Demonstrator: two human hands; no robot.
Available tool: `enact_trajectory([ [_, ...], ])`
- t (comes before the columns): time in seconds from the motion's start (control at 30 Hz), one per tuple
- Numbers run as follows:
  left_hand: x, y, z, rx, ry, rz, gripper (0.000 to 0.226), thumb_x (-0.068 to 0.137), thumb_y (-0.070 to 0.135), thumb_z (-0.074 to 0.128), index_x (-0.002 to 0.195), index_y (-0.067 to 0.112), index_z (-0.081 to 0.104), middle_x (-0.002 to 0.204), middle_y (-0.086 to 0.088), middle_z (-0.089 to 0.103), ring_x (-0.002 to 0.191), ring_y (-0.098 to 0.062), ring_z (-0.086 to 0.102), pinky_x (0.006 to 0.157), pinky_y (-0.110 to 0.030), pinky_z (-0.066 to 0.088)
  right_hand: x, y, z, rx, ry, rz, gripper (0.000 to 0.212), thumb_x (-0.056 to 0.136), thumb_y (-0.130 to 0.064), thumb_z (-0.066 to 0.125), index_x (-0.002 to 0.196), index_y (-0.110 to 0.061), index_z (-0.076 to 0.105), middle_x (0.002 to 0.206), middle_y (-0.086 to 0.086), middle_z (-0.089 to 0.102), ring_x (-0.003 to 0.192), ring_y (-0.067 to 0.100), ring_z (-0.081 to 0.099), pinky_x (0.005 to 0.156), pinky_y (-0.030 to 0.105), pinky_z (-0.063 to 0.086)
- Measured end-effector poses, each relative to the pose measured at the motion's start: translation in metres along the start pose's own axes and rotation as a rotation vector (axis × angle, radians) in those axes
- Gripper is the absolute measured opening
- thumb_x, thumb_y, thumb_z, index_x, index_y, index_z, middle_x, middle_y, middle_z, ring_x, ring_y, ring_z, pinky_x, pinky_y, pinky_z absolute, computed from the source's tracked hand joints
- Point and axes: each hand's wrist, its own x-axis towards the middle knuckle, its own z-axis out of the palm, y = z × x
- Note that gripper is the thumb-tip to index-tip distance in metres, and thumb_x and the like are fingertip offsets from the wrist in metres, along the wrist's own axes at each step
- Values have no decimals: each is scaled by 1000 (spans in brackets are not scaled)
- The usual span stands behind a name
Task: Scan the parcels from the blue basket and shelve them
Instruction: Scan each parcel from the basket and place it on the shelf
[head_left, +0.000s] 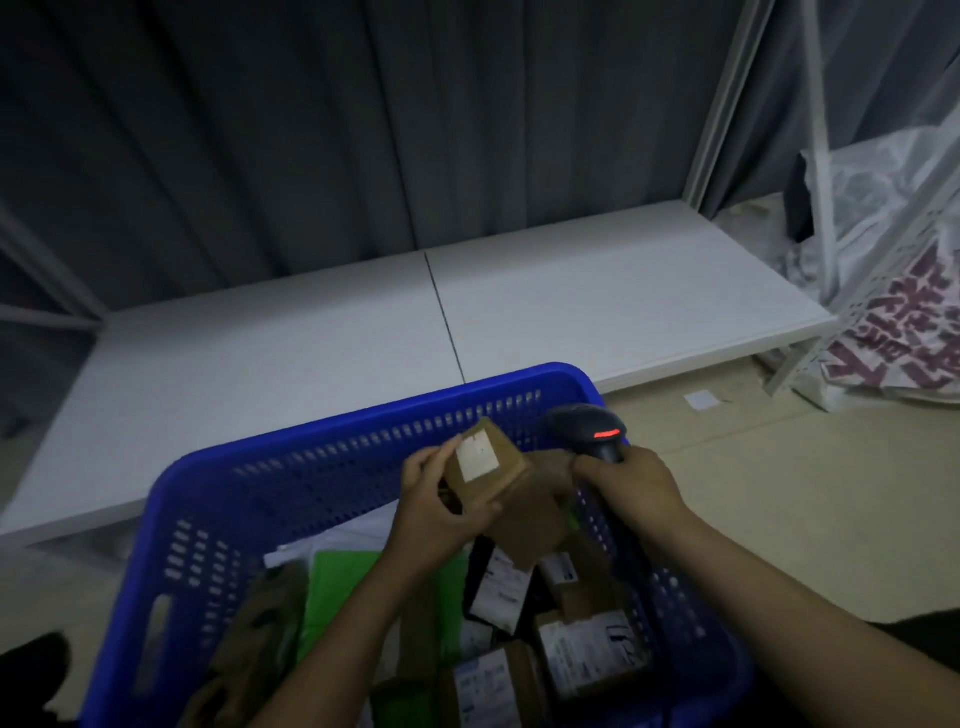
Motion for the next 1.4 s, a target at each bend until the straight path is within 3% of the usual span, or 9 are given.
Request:
enact_trajectory([
  [0.2, -48, 30, -45, -383, 94, -24, 95, 62, 51, 78, 144, 32, 34, 146, 10, 29, 124, 3, 43, 88, -12, 48, -20, -6, 10, 687, -321, 309, 22, 84, -24, 70, 96, -5, 67, 88, 17, 67, 68, 28, 64, 60, 34, 56],
  [0.3, -62, 28, -60, -362, 38, -52, 108, 56, 67, 77, 148, 39, 28, 151, 16, 27, 132, -3, 39, 101, -26, 46, -24, -5, 14, 658, -284, 171, 27, 83, -24, 72, 100, -3, 68, 86, 16, 69, 74, 30, 65, 66, 36, 54],
  [0.43, -73, 32, -71, -475, 101, -153, 81, 68, 69, 68, 136, 34, 42, 136, 10, 50, 113, 0, 54, 91, -25, 52, -32, -13, 15, 549, -198, -86, 19, 83, -23, 73, 97, -10, 73, 92, 13, 74, 88, 28, 67, 77, 38, 50],
  [0.57, -78, 32, -72, -498, 164, -239, 62, 80, 33, 73, 130, 28, 38, 134, -1, 52, 110, -10, 59, 82, -26, 54, -36, -18, 20, 449, -268, -160, 21, 83, -27, 72, 97, -12, 73, 92, 10, 75, 90, 25, 69, 83, 41, 52],
  [0.73, -85, 26, -82, -402, 186, -245, 104, 72, -2, 77, 145, 43, 18, 145, 8, 34, 126, -20, 47, 79, -33, 57, -37, -25, 25, 438, -357, -144, 21, 85, -26, 69, 101, -12, 70, 98, 12, 73, 95, 27, 68, 93, 46, 53],
  [0.9, -86, 21, -90, -354, 142, -250, 116, 68, 3, 83, 152, 38, 13, 157, 7, 23, 126, -12, 45, 66, -15, 54, -35, -31, 27, 719, -434, -29, 20, 88, -20, 63, 97, -3, 70, 108, 20, 72, 102, 31, 68, 100, 46, 49],
  [1.03, -86, 22, -90, -356, 113, -232, 112, 69, 18, 85, 148, 48, 12, 154, 10, 28, 128, -18, 48, 80, -27, 57, -33, -31, 29, 777, -489, 23, 18, 83, -27, 66, 82, -9, 69, 114, 18, 70, 106, 33, 65, 103, 47, 43],
  [1.2, -87, 43, -91, -613, 122, -347, 78, 72, 60, 59, 141, 49, 25, 129, 11, 52, 111, -16, 59, 79, -41, 59, -32, -28, 33, 701, -473, 28, 26, 79, -29, 70, 93, -7, 68, 97, 14, 72, 85, 26, 69, 88, 42, 49],
  [1.4, -82, 34, -93, -759, 277, -411, 42, 93, 23, 60, 131, 28, 43, 116, -7, 68, 99, -28, 68, 84, -48, 56, -34, -26, 36, 485, -516, -56, 26, 90, -22, 63, 113, -10, 67, 105, 7, 75, 102, 23, 70, 97, 42, 49],
])
